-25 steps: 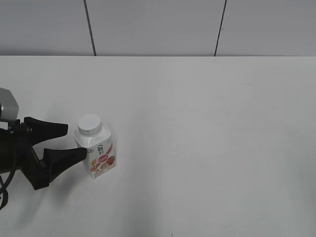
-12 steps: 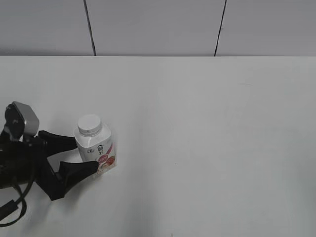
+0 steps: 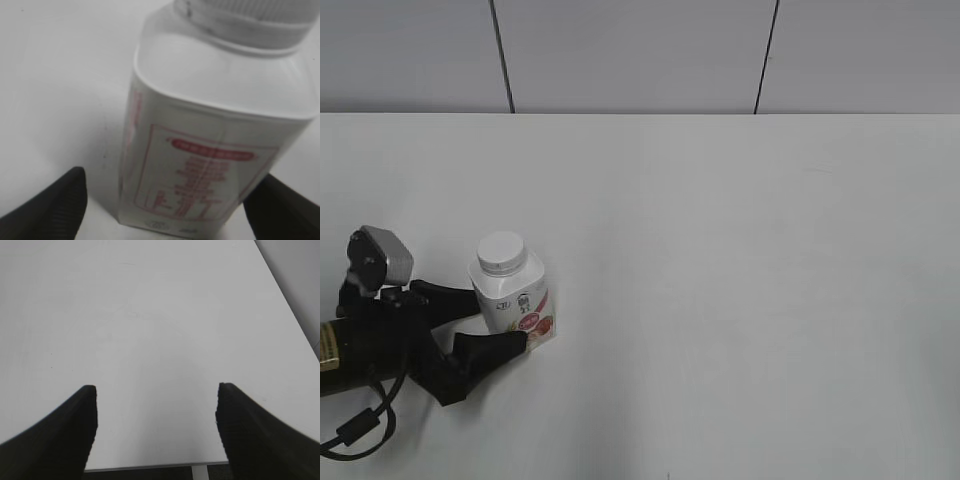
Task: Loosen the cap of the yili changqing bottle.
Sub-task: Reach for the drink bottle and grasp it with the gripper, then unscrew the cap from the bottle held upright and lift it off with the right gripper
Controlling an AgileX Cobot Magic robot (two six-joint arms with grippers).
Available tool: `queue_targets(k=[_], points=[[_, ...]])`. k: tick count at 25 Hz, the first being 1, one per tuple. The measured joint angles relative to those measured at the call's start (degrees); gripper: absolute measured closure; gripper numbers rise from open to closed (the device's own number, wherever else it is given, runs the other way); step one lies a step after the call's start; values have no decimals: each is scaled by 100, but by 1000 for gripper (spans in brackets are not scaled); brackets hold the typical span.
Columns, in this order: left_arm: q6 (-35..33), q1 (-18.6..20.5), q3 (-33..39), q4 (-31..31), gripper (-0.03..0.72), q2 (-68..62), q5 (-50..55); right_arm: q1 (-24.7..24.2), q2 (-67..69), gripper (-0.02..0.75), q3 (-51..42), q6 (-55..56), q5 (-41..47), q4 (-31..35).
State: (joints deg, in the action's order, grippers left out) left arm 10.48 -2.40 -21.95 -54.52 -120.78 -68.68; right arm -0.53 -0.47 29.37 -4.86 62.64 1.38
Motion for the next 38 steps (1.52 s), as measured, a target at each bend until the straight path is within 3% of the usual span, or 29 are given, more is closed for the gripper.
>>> queue_targets(k=[8, 15, 25, 34, 38], points=[[-224, -409, -29, 211, 122, -99, -12, 0, 0, 153, 0, 0, 0, 0], [-437, -598, -29, 591, 250, -99, 11, 0, 0, 153, 0, 0, 0, 0], [-475, -598, -34, 201, 267, -99, 34, 0, 128, 153, 36, 0, -4, 40], [-481, -598, -34, 79, 267, -99, 48, 0, 2634, 153, 1169, -7, -136, 51], [-481, -598, -34, 73, 267, -99, 48, 0, 3869, 153, 1686, -7, -854, 57]])
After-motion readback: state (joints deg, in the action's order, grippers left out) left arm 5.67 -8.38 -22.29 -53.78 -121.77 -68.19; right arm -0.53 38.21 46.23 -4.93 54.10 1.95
